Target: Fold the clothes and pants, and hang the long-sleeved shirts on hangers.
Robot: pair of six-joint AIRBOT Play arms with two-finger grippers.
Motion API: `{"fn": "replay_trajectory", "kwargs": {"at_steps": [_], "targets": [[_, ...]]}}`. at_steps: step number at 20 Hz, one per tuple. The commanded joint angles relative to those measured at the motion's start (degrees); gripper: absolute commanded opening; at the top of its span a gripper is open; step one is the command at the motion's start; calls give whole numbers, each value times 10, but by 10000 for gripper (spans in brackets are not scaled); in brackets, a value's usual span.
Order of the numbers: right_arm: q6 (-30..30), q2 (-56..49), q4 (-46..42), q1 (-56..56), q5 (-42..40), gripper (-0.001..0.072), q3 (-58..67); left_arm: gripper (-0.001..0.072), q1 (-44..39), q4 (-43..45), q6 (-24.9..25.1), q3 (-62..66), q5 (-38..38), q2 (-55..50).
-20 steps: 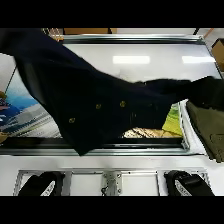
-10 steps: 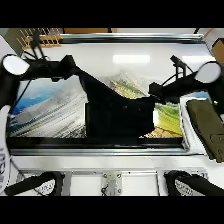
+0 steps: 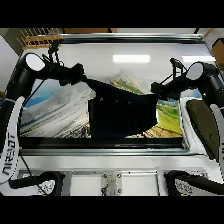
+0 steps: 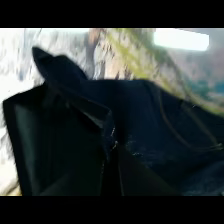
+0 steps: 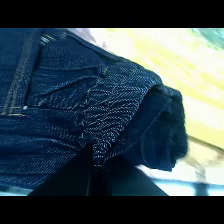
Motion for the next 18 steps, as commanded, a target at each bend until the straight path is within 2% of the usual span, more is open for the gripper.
{"fn": "replay_trajectory", "kwargs": {"at_steps": [1,4,8,11,18], "targets": [[-8,42,-69,19,2,21,-76,14,-32,35,1,-165,32,102],[-8,63,-69,21,-18,20,-159,14,-71,31,-14,-317,77,167],[-8,66,-66,23,-47,21,-241,14,-134,27,-37,-450,147,202],[-8,66,-67,35,-54,21,-279,14,-168,27,-55,-496,186,193],[-8,66,-73,38,-70,23,-303,14,-206,26,-56,-501,183,156]]}}
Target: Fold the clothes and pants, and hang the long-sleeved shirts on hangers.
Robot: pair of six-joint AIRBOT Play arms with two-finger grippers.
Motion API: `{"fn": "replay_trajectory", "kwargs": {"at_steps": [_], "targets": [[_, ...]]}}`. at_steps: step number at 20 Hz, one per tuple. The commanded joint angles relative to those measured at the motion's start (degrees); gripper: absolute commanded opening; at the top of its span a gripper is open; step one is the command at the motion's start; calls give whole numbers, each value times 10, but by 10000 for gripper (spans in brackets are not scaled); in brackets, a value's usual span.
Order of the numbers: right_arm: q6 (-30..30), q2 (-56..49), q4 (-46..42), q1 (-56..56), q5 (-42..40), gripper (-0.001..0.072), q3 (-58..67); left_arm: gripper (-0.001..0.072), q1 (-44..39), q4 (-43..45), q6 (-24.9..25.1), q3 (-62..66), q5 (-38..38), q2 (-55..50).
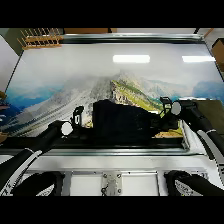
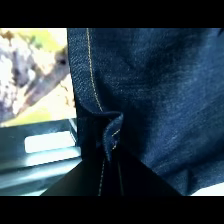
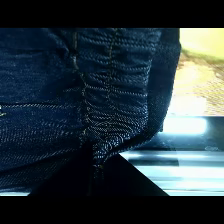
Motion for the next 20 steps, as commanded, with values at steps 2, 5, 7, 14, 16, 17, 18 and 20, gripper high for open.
{"fn": "replay_trajectory", "kwargs": {"at_steps": [2,5,7,14,16,17,18,20], "targets": [[0,0,0,0,-14,25,-7,14,-17,-2,-3,-6,1,-5],[0,9,2,0,-12,315,4,620,-14,1,-2,14,-29,-3],[-16,33,3,-1,2,673,30,631,-2,2,-2,49,-48,21],[-168,100,72,-156,71,684,83,333,36,5,0,128,-44,150],[-247,99,181,-227,43,702,50,15,33,4,0,121,-39,168],[-288,96,223,-255,33,701,29,14,29,4,0,114,-36,175],[-334,89,250,-282,31,702,7,15,22,4,0,105,-34,180],[-396,69,272,-316,15,708,-32,14,9,4,-1,91,-34,183]]}}
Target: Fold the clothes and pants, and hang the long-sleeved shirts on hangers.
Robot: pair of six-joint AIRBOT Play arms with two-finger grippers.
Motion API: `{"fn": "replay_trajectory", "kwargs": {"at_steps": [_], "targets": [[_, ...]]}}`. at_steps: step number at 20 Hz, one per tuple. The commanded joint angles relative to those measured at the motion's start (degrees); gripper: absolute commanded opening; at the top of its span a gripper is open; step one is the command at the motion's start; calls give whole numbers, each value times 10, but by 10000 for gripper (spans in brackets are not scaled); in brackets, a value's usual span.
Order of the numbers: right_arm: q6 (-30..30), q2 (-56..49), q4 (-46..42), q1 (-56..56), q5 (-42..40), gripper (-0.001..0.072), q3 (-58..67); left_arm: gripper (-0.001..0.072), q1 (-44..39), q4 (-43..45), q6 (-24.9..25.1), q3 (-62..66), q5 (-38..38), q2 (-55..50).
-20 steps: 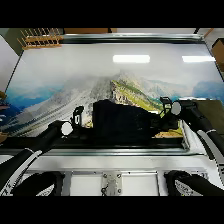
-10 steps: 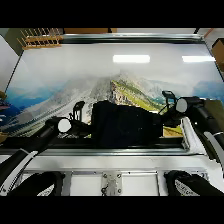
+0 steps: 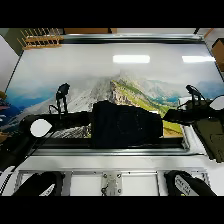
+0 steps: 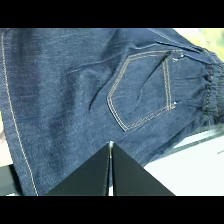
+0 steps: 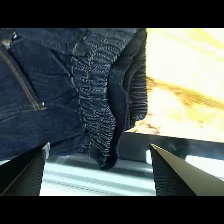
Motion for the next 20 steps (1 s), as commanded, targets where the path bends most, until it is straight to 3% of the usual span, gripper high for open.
{"fn": "replay_trajectory", "kwargs": {"at_steps": [1,10,20], "targets": [[-141,-27,91,-75,-36,708,-61,14,-20,-1,-3,-19,7,14],[-312,-199,217,-83,-64,708,-79,14,-45,-6,-28,-29,22,5],[-323,-252,244,-11,-64,706,-79,15,-45,-6,-39,-29,22,5]]}}
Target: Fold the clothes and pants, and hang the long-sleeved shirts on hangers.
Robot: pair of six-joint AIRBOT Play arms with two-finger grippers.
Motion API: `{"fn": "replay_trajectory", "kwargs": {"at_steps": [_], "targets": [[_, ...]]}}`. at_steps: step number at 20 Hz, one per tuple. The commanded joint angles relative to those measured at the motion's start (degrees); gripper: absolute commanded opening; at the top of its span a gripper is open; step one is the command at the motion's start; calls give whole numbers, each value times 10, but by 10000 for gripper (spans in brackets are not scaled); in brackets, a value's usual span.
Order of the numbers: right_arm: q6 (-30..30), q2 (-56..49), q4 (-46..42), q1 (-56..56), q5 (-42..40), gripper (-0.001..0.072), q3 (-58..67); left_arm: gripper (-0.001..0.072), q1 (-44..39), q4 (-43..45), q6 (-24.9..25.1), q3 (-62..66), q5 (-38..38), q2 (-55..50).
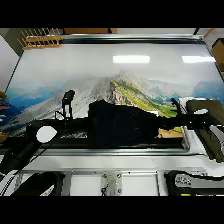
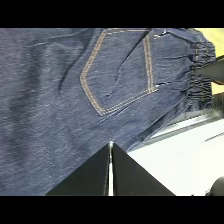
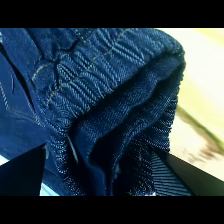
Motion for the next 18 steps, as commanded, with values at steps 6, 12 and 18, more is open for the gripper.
{"fn": "replay_trajectory", "kwargs": {"at_steps": [6,12,18], "targets": [[-4,-6,5,75,-6,76,0,15,0,1,-2,0,0,0],[134,38,10,74,-1,20,103,14,0,1,-1,0,1,-1],[446,61,-202,60,-20,20,400,14,0,3,-1,0,1,-1]]}}
